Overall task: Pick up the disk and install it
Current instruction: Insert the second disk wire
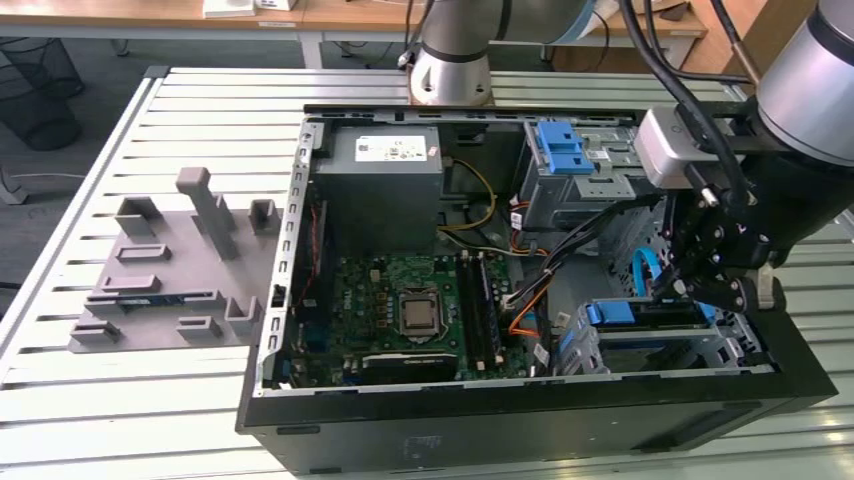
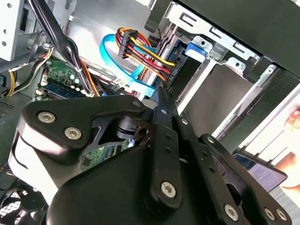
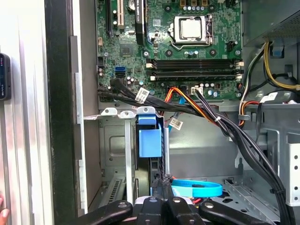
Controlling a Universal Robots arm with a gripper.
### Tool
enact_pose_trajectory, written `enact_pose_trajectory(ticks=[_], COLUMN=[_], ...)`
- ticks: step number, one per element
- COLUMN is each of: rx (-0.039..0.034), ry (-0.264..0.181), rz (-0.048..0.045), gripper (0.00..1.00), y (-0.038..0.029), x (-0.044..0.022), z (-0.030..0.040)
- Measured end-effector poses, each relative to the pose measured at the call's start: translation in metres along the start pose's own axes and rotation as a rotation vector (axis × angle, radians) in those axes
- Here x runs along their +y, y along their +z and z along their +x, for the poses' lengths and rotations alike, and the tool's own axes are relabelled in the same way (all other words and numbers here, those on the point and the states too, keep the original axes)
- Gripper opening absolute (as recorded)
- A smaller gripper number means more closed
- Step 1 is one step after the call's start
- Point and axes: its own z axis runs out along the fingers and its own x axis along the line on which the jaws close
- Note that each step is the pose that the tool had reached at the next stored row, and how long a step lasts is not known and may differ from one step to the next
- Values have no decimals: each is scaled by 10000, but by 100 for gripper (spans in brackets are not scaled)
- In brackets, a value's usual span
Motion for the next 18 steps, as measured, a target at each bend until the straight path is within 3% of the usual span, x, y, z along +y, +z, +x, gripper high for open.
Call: enact_pose_trajectory(ticks=[18], rx=[0], ry=[0], rz=[0], gripper=[11], y=[47], x=[1], z=[2])
